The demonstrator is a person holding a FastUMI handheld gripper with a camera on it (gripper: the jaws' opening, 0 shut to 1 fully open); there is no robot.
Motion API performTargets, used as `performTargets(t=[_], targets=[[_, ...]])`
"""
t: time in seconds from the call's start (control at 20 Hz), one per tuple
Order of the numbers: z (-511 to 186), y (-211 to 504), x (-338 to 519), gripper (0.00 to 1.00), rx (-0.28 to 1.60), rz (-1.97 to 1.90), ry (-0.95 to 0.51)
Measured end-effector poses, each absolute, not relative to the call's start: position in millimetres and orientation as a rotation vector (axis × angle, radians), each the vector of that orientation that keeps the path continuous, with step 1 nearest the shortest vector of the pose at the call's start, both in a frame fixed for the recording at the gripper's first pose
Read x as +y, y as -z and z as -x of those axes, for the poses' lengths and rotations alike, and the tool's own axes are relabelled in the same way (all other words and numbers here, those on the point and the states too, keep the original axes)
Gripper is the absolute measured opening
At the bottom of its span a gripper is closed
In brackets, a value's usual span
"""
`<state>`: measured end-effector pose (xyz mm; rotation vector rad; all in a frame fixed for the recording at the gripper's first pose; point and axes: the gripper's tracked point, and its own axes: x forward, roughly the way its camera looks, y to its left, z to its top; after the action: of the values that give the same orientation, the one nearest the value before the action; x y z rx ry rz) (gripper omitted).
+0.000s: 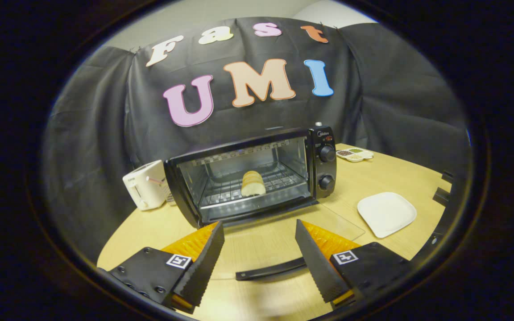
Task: Open the toaster oven, put the food inside, and close the toaster oven door.
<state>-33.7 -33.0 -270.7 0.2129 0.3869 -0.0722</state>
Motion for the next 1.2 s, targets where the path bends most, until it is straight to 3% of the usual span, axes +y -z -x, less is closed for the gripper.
performTargets(t=[0.65, 1.2], targets=[[85.7, 331.2, -63.1, 0.99, 0.556, -0.120, 0.122], [79.1, 340.1, -54.1, 0.98, 0.573, -0.078, 0.036]])
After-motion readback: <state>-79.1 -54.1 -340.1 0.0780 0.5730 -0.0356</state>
